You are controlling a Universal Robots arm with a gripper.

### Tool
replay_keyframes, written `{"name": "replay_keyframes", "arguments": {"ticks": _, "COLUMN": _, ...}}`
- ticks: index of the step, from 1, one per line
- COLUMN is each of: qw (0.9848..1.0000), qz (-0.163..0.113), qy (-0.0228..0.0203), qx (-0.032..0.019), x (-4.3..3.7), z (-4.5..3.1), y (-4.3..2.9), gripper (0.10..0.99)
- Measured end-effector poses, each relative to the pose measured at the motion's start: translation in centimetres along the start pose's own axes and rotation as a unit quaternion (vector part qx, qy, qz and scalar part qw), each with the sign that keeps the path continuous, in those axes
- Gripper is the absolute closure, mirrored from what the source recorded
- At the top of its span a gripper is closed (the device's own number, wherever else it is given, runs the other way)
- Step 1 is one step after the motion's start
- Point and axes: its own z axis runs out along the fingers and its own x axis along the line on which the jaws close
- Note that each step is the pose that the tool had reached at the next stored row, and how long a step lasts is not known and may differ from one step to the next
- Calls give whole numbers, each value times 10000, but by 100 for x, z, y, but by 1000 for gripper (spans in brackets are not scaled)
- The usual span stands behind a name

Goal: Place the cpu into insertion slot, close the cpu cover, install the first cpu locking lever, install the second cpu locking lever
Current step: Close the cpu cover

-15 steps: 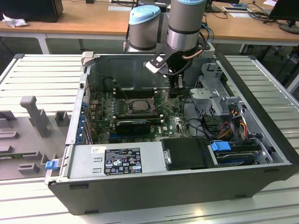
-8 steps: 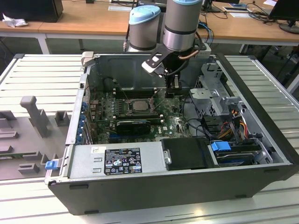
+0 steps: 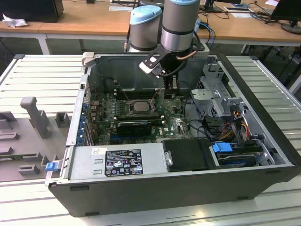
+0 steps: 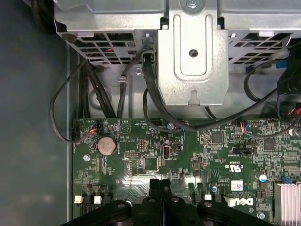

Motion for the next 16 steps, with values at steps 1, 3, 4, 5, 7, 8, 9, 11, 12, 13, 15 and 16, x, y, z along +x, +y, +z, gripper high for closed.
{"name": "replay_keyframes", "arguments": {"ticks": 1, "qw": 10000, "qz": 0, "qy": 0, "qx": 0, "x": 0, "z": 0, "y": -6, "gripper": 980}}
{"name": "replay_keyframes", "arguments": {"ticks": 3, "qw": 10000, "qz": 0, "qy": 0, "qx": 0, "x": 0, "z": 0, "y": -15, "gripper": 980}}
{"name": "replay_keyframes", "arguments": {"ticks": 4, "qw": 10000, "qz": 0, "qy": 0, "qx": 0, "x": 0, "z": 0, "y": -19, "gripper": 980}}
{"name": "replay_keyframes", "arguments": {"ticks": 5, "qw": 10000, "qz": 0, "qy": 0, "qx": 0, "x": 0, "z": -1, "y": -23, "gripper": 980}}
{"name": "replay_keyframes", "arguments": {"ticks": 7, "qw": 10000, "qz": 0, "qy": 0, "qx": 0, "x": 0, "z": -1, "y": -34, "gripper": 980}}
{"name": "replay_keyframes", "arguments": {"ticks": 8, "qw": 10000, "qz": 0, "qy": 0, "qx": 0, "x": 0, "z": -1, "y": -40, "gripper": 980}}
{"name": "replay_keyframes", "arguments": {"ticks": 9, "qw": 10000, "qz": 0, "qy": 0, "qx": 0, "x": 0, "z": -1, "y": -44, "gripper": 980}}
{"name": "replay_keyframes", "arguments": {"ticks": 11, "qw": 10000, "qz": 0, "qy": 0, "qx": 0, "x": -1, "z": -2, "y": -53, "gripper": 980}}
{"name": "replay_keyframes", "arguments": {"ticks": 12, "qw": 10000, "qz": 0, "qy": 0, "qx": 0, "x": -1, "z": -2, "y": -57, "gripper": 980}}
{"name": "replay_keyframes", "arguments": {"ticks": 13, "qw": 10000, "qz": 0, "qy": 1, "qx": 0, "x": -1, "z": -2, "y": -61, "gripper": 980}}
{"name": "replay_keyframes", "arguments": {"ticks": 15, "qw": 10000, "qz": 0, "qy": 0, "qx": 0, "x": -1, "z": -2, "y": -80, "gripper": 980}}
{"name": "replay_keyframes", "arguments": {"ticks": 16, "qw": 10000, "qz": 0, "qy": 0, "qx": 0, "x": -1, "z": -3, "y": -88, "gripper": 980}}
